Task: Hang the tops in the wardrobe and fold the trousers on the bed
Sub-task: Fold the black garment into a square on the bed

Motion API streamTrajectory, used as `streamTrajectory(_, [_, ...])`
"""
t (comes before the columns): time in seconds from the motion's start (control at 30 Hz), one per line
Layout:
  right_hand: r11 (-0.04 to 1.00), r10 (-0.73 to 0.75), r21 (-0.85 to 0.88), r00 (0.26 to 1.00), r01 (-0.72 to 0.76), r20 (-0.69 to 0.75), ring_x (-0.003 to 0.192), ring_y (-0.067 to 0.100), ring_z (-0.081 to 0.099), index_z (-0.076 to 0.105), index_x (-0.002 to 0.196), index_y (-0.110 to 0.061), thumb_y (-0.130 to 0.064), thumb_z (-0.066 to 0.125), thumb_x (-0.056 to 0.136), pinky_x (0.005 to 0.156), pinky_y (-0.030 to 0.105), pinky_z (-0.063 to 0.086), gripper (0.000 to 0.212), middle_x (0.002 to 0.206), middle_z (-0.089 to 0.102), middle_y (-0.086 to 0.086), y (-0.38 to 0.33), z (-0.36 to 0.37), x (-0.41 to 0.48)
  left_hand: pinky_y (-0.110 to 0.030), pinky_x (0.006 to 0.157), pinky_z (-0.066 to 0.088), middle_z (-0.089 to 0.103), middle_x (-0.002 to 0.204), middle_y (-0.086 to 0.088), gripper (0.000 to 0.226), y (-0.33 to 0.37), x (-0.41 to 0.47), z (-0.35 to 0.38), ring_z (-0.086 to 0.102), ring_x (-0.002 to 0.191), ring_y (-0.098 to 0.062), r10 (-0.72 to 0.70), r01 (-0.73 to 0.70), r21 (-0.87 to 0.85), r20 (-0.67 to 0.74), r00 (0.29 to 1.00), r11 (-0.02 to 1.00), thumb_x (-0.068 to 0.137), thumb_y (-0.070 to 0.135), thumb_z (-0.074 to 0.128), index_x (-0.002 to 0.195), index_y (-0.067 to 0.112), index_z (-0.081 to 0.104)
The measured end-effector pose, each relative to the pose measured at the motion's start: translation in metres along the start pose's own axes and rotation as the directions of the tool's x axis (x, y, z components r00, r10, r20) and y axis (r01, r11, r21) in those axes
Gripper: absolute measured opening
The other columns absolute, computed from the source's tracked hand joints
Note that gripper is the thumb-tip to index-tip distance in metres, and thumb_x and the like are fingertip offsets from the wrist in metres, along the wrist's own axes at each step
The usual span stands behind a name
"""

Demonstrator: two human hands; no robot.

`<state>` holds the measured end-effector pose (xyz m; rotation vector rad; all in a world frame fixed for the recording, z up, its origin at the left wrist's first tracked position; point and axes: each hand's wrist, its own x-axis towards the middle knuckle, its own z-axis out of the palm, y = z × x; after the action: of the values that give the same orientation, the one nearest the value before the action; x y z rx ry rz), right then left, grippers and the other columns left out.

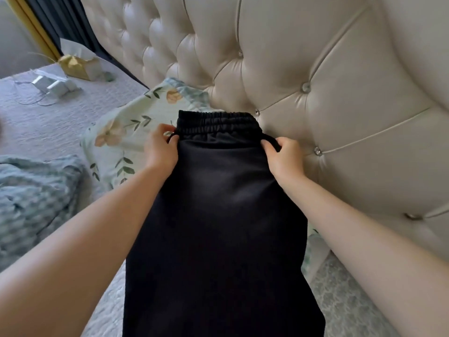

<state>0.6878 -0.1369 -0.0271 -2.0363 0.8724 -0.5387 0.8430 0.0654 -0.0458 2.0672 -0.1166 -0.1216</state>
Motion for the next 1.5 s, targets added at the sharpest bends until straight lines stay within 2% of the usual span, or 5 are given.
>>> streamTrajectory(0.4, [0.997,0.04,0.056,0.99,-0.048,0.135,0.078,0.008,0.058,0.065,0.099,-0.013,-0.04,0.058,0.094,0.064,0.017,0.041,0.028,0.088,0.064,-0.005,-0.011,-0.047,-0.043,-0.04,0.108,0.033,0.049,0.145,-0.007,0.056,0.03,-0.065,-0.029,0.04,0.135,-0.027,0.237,-0.209,0.4,-0.019,0.971,0.892,0.1,0.023,0.046,0.152,0.015,0.029])
streamTrajectory(0.5, [0.998,0.043,0.05,0.996,-0.046,0.075,0.09,0.01,0.057,0.064,0.11,-0.011,-0.034,0.058,0.095,0.077,0.02,0.041,0.028,0.099,0.063,-0.005,0.002,-0.068,-0.08,-0.043,0.12,0.017,0.034,0.157,-0.003,0.059,0.039,-0.129,-0.022,0.021,0.148,-0.023,0.561,-0.605,0.472,0.25,0.789,0.641,0.101,0.023,0.046,0.155,0.018,0.024])
streamTrajectory(0.7, [0.949,0.279,0.164,0.96,-0.27,-0.028,0.102,0.012,0.058,0.064,0.115,-0.015,-0.014,0.059,0.093,0.084,0.023,0.044,0.022,0.111,0.064,-0.001,0.061,-0.103,-0.172,-0.048,0.123,0.003,0.012,0.164,0.0,0.066,0.025,-0.256,0.02,-0.002,0.152,-0.023,0.572,-0.869,0.365,0.654,0.494,0.334,0.102,0.041,0.037,0.157,0.015,0.012])
streamTrajectory(1.03, [0.303,0.764,0.297,0.417,-0.905,0.493,0.085,0.028,0.068,0.065,0.09,-0.009,-0.057,0.043,0.096,0.07,0.037,0.056,0.053,0.086,0.073,0.01,0.127,-0.101,-0.265,-0.057,0.12,0.004,0.019,0.163,-0.005,0.059,-0.018,-0.313,0.019,0.005,0.152,-0.029,0.599,-0.827,0.518,0.598,0.532,0.218,0.099,0.033,0.041,0.152,0.01,0.03])
streamTrajectory(1.5, [0.186,0.352,0.71,0.72,-0.68,0.598,0.106,0.026,0.068,0.06,0.115,-0.003,-0.015,0.058,0.096,0.087,0.04,0.055,0.022,0.113,0.071,0.013,0.129,-0.113,-0.27,-0.062,0.116,-0.002,-0.002,0.166,0.003,0.067,-0.044,-0.313,0.03,-0.013,0.151,-0.028,0.446,-0.743,0.592,0.599,0.665,0.312,0.099,0.053,0.028,0.158,0.025,0.012])
